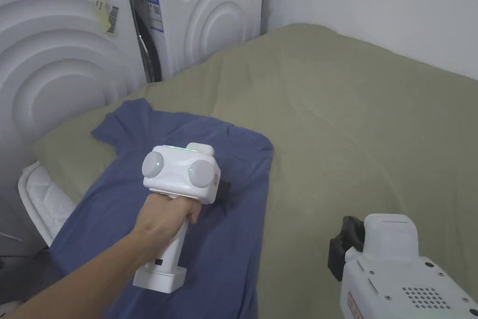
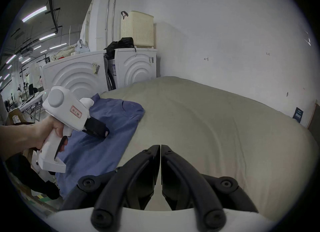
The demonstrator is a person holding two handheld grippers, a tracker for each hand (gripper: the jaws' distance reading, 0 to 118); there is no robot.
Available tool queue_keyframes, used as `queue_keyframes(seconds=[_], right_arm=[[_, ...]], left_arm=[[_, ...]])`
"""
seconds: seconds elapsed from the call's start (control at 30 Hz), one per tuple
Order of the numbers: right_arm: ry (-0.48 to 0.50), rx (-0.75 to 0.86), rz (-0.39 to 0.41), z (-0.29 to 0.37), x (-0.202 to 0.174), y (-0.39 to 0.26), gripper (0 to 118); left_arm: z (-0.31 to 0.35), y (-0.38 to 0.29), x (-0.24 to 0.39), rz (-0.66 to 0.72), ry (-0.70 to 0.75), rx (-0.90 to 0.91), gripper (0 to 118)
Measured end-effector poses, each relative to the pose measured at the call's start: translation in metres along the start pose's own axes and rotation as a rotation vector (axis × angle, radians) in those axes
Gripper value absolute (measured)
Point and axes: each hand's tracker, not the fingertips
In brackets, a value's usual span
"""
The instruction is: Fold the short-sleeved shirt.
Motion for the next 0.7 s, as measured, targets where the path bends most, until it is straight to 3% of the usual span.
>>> queue_keyframes(seconds=[0.07,0.1,0.23,0.43,0.7], right_arm=[[-0.020,0.000,-0.017,0.005,0.006,0.001,8],[-0.019,0.002,-0.023,0.008,0.010,0.002,8],[-0.070,0.008,-0.030,0.028,0.030,0.004,8],[-0.154,0.035,-0.078,0.076,0.079,0.004,8],[-0.357,0.072,-0.124,0.183,0.159,-0.018,8]], left_arm=[[0.003,0.002,0.005,-0.049,0.052,0.006,4],[0.015,-0.004,0.010,-0.069,0.111,0.043,3],[0.030,0.000,0.008,-0.043,0.055,0.012,3],[0.101,0.010,0.030,-0.030,-0.025,0.129,3],[0.220,-0.006,0.157,-0.197,-0.221,0.252,3]])
